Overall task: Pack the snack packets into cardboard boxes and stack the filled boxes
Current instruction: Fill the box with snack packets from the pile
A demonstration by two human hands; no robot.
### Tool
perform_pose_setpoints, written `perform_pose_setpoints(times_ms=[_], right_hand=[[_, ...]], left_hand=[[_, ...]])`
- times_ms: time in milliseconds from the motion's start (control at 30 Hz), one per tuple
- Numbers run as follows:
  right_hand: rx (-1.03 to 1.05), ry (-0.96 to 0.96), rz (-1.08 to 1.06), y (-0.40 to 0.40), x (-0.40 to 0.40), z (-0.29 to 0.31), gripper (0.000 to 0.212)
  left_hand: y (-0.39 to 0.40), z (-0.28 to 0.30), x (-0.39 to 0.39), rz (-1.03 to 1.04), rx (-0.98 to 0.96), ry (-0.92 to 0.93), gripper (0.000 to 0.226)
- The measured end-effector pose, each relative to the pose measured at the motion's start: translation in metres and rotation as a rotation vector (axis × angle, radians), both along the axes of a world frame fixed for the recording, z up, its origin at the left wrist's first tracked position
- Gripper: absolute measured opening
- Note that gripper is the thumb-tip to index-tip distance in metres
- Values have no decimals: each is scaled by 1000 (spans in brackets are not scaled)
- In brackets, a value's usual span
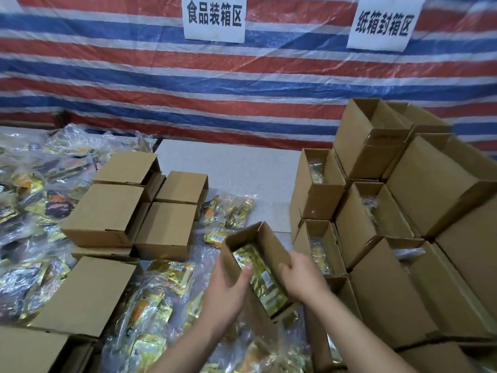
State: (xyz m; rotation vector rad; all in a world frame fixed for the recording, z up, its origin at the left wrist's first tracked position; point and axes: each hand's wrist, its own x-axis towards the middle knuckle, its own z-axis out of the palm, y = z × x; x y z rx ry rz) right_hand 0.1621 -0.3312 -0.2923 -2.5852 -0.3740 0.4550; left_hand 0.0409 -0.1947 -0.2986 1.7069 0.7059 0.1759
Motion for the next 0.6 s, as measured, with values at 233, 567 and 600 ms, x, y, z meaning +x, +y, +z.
perform_pose_setpoints(times_ms=[233, 567, 600], right_hand=[[38, -28, -184, -24, 26, 36, 25], [-149, -393, -225, -81, 76, 75, 12], [-178, -415, -233, -84, 81, 76, 12]], left_hand=[[-43, 27, 75, -204, -29, 102, 60], [-73, 60, 163, -371, -178, 144, 27], [-77, 61, 170, -386, -193, 160, 26]])
